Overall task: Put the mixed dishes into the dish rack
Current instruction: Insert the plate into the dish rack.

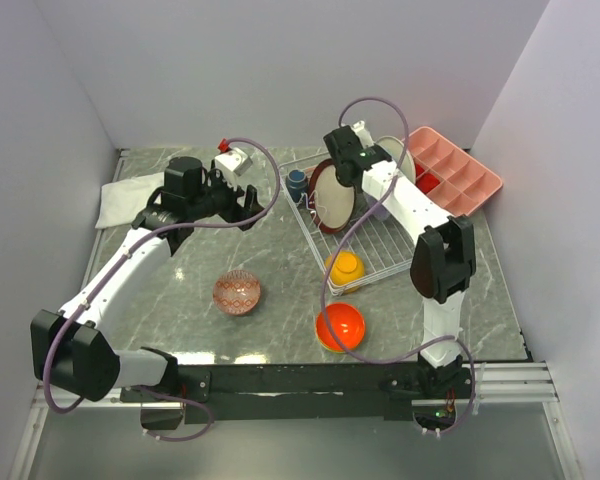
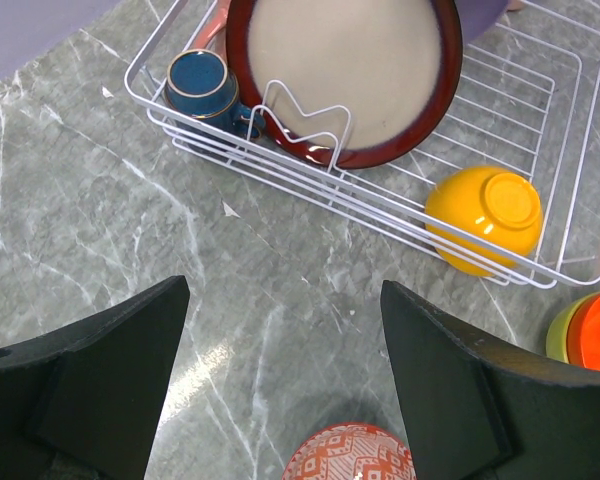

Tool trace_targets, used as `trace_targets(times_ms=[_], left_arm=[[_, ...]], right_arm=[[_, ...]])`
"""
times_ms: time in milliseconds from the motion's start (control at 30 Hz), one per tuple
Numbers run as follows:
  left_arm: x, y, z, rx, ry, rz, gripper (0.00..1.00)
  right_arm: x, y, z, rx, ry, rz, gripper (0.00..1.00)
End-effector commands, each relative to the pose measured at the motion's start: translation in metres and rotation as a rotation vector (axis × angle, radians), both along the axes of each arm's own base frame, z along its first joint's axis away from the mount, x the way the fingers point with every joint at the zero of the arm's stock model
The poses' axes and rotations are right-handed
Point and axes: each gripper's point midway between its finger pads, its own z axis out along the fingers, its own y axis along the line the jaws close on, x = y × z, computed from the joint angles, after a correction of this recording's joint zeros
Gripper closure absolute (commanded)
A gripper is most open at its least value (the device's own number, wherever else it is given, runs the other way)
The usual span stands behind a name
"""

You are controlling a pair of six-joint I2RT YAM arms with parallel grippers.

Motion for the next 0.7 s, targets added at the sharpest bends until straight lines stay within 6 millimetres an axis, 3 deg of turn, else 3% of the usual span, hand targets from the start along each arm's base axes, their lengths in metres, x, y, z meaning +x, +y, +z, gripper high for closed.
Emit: trace_targets(times_ms=[0,133,233,267,400,667], left_arm=[[0.001,-0.003,0.004,-0.013,-0.01,-0.007,0.15],[0.004,-0.005,0.006,-0.015,-0.005,-0.009,0.15],[0.005,-0.006,0.007,-0.016,-0.004,-0.011,0.15],[0.006,-0.006,0.008,-0.017,-0.006,-0.012,0.15],[0.007,-0.005,0.012,-0.019,-0.021,-0.004,0.15],[0.005,-0.003,0.019,-0.026,-0.05,0.005,0.14]], right_arm=[[0.003,0.035,-0.051,0.132,0.077,0.042,0.98],[0.01,0.032,-0.061,0.121,0.091,0.037,0.93],[0.014,0.033,-0.062,0.109,0.08,0.034,0.72],[0.016,0.032,-0.059,0.089,0.074,0.045,0.59],[0.016,0.029,-0.015,0.055,-0.028,0.069,0.41],[-0.002,0.018,0.043,0.017,-0.155,0.076,0.38]])
